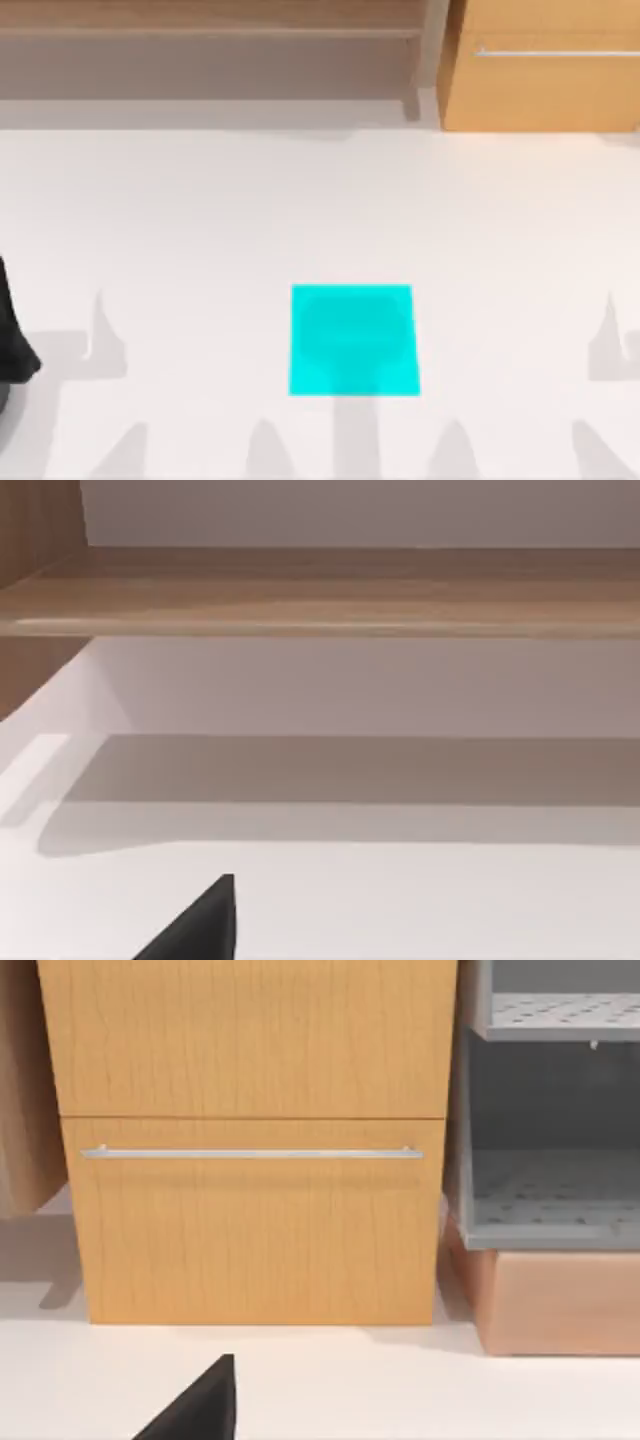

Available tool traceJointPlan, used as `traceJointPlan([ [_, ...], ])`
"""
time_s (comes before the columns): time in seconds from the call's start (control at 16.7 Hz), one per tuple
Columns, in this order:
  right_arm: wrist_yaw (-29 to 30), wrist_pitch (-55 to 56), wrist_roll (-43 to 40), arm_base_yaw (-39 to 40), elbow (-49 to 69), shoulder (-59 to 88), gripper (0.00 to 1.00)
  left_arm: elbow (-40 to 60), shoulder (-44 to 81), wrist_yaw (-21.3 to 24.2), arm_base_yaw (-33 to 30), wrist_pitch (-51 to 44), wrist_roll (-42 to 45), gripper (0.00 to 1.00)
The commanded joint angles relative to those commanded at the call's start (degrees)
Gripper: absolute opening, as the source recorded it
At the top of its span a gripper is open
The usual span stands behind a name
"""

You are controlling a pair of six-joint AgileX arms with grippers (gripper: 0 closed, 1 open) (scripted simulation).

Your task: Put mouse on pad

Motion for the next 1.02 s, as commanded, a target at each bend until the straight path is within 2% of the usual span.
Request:
traceJointPlan([
  [0.24, 0.0, 0.0, 0.0, 0.0, 0.0, 0.0, 1.00, 1.7, 1.9, 0.0, 0.3, -1.8, 0.7, 1.00],
  [0.42, 0.0, 0.0, 0.0, 0.0, 0.0, 0.0, 1.00, 7.4, 9.3, 0.1, 1.2, -8.1, 3.0, 1.00],
  [1.02, 0.0, 0.0, 0.0, 0.0, 0.0, 0.0, 1.00, 36.4, 59.2, 0.2, 6.6, -42.7, 14.8, 1.00],
])
